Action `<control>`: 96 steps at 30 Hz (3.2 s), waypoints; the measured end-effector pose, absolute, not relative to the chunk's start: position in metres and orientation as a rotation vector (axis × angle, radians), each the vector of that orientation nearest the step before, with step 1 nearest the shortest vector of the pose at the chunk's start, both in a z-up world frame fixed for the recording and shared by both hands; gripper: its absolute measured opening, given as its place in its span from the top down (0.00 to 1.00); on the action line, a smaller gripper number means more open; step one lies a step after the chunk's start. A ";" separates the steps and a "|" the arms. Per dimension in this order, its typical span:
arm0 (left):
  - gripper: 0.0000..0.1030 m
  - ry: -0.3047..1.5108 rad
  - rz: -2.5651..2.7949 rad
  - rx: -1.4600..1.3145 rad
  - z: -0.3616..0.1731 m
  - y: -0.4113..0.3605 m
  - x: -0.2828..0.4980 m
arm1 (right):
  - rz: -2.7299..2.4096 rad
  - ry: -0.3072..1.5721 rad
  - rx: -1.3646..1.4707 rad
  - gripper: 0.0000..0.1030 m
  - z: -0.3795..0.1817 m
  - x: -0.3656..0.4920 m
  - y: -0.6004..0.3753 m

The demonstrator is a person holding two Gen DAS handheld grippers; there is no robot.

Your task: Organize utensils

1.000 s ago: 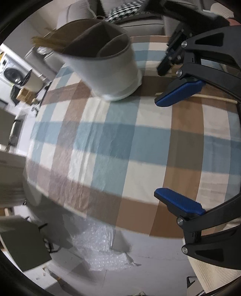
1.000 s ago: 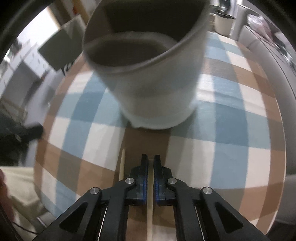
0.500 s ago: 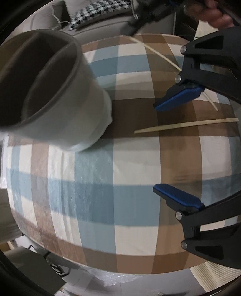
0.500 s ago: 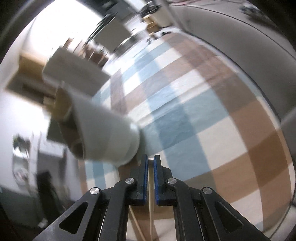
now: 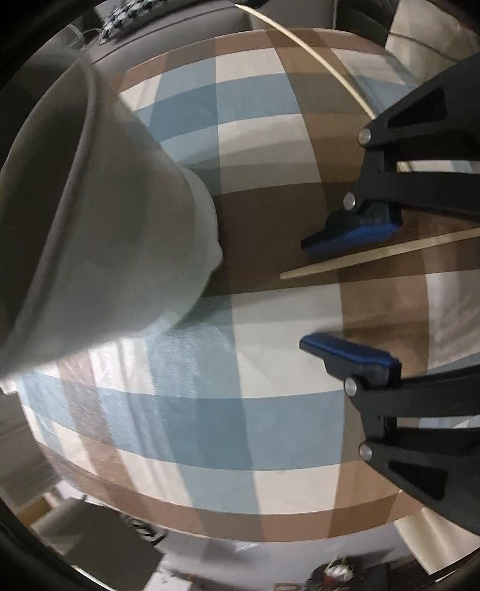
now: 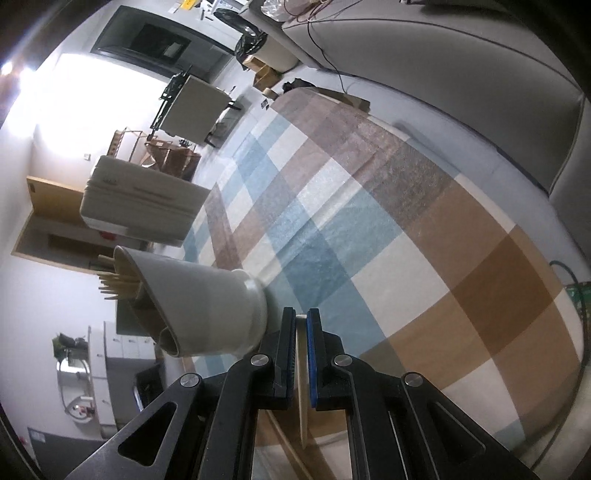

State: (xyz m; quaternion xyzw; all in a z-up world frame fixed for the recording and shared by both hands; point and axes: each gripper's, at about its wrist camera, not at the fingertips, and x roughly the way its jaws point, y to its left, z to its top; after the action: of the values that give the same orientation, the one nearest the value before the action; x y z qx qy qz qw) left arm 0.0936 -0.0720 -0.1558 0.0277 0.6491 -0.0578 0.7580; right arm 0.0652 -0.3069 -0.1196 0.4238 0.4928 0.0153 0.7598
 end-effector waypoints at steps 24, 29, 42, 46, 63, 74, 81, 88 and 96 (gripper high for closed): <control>1.00 1.051 -0.260 -0.119 -0.058 -0.041 0.071 | 0.100 1.014 0.649 0.95 -0.080 0.057 -0.270; 1.00 0.946 -0.280 -0.165 -0.036 -0.025 0.061 | 0.165 0.932 0.478 0.95 -0.052 0.048 -0.241; 1.00 0.923 -0.334 -0.126 -0.023 -0.031 0.049 | 0.198 0.824 0.326 1.00 -0.020 0.029 -0.206; 1.00 0.915 -0.342 -0.133 -0.010 -0.028 0.048 | 0.191 0.807 0.339 1.00 -0.013 0.027 -0.209; 1.00 0.925 -0.329 -0.193 -0.018 0.011 0.051 | 0.300 1.116 -0.020 0.93 -0.084 0.078 -0.198; 1.00 0.886 -0.310 -0.235 -0.014 0.038 0.063 | 1.011 1.078 -1.023 0.85 -0.157 0.029 -0.097; 1.00 0.873 -0.279 -0.241 -0.013 0.049 0.068 | 1.182 1.079 -1.214 0.84 -0.177 0.034 -0.078; 1.00 0.885 -0.294 -0.242 -0.013 0.051 0.068 | 1.269 1.159 -1.235 0.88 -0.180 0.042 -0.068; 1.00 0.885 -0.281 -0.254 -0.011 0.053 0.068 | 1.167 1.207 -1.027 0.96 -0.178 0.060 -0.068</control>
State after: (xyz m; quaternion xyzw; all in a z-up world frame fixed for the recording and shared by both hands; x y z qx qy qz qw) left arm 0.0684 0.0535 -0.0112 -0.1223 0.4258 -0.1351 0.8863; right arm 0.0604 -0.0677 -0.1784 -0.4345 0.5109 0.4937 0.5536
